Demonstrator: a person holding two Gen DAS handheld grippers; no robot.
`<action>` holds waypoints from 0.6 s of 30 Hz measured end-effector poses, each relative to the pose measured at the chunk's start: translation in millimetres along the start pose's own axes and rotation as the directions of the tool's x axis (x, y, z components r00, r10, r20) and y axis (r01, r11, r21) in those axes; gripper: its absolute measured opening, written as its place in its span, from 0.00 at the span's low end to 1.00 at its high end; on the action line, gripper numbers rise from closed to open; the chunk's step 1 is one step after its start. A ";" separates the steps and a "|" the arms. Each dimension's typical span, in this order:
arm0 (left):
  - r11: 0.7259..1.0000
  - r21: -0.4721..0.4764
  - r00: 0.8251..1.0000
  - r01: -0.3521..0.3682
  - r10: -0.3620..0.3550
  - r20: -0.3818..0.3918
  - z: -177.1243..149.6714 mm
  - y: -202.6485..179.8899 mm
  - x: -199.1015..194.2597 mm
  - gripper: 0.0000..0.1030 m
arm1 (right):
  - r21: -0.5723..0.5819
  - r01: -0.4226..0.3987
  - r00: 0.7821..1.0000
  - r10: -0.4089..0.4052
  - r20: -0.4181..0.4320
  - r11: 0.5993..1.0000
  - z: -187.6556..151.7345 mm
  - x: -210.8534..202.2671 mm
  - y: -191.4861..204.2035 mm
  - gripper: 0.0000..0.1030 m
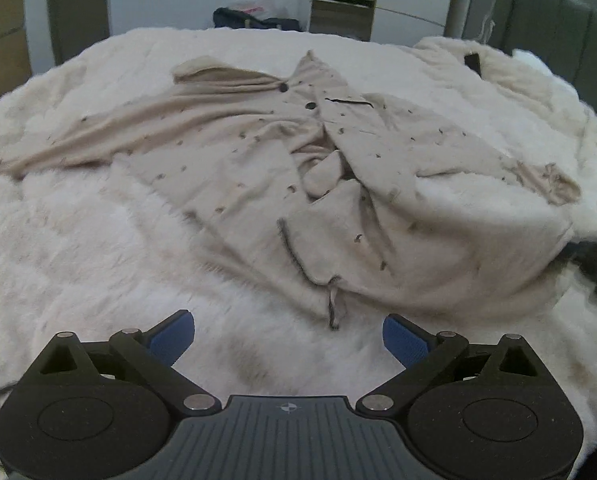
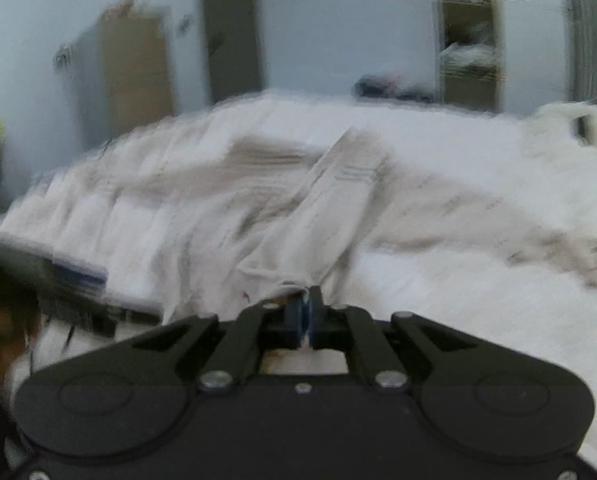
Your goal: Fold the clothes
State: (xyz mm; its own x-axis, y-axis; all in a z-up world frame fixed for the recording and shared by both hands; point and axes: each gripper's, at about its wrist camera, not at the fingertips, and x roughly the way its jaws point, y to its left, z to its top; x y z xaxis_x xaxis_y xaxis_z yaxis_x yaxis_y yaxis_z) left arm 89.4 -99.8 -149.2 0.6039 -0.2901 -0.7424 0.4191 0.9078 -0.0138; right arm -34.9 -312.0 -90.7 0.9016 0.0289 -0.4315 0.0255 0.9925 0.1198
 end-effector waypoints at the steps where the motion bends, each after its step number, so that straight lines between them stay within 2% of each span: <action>1: 0.999 0.030 1.000 -0.011 0.011 0.001 2.3 -6.4 6.4 0.97 | 0.041 0.017 0.999 -0.019 0.030 0.999 1.1 -3.9 -7.0 0.01; 4: 0.995 0.087 0.999 -0.049 0.048 0.007 6.4 -17.2 22.6 0.97 | 0.130 0.064 0.993 -0.076 0.089 0.989 3.0 -12.4 -25.3 0.01; 6: 0.993 0.099 0.998 -0.060 0.057 0.031 8.6 -20.7 31.2 0.91 | 0.174 0.080 0.991 -0.097 0.092 0.981 2.6 -13.9 -34.9 0.01; 7: 0.992 0.109 0.997 -0.069 0.065 0.034 9.3 -22.4 34.7 0.75 | 0.181 0.084 0.991 -0.102 0.091 0.980 2.2 -13.9 -37.0 0.01; 8: 0.988 0.133 0.996 -0.085 0.083 0.018 9.8 -24.3 41.4 0.39 | 0.196 0.098 0.989 -0.116 0.086 0.976 0.9 -14.4 -41.2 0.01; 9: 0.981 0.163 0.994 -0.102 0.105 -0.006 10.5 -26.2 50.3 0.21 | 0.206 0.111 0.988 -0.130 0.083 0.972 0.0 -14.6 -44.2 0.01; 10: 0.980 0.169 0.994 -0.101 0.105 -0.015 10.6 -25.6 54.1 0.12 | 0.200 0.126 0.986 -0.145 0.083 0.972 -0.2 -14.6 -45.0 0.01; 11: 0.983 0.161 0.996 -0.087 0.091 -0.015 10.5 -23.4 54.9 0.07 | 0.188 0.149 0.983 -0.167 0.082 0.971 -0.7 -15.2 -45.7 0.01; 14: 0.991 0.129 0.999 -0.038 0.039 -0.004 12.4 -11.6 45.5 0.04 | 0.192 0.179 0.977 -0.198 0.080 0.965 -3.1 -15.5 -52.1 0.01; 16: 0.997 0.063 0.999 0.038 -0.039 0.023 20.6 6.5 20.2 0.04 | 0.208 0.194 0.973 -0.215 0.082 0.959 -4.7 -17.3 -58.1 0.01; 18: 0.993 -0.024 0.990 0.117 -0.115 0.083 33.9 30.1 -12.6 0.04 | 0.227 0.208 0.968 -0.234 0.092 0.951 -6.3 -20.6 -62.6 0.01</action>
State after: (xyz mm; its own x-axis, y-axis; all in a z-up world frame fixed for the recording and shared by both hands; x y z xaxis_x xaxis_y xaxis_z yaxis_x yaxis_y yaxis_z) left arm 117.4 -79.1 -117.6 0.6061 -0.4170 -0.6773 0.4710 0.8744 -0.1168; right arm -57.8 -374.0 -95.0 0.9063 -0.2152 -0.3637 0.3104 0.9231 0.2272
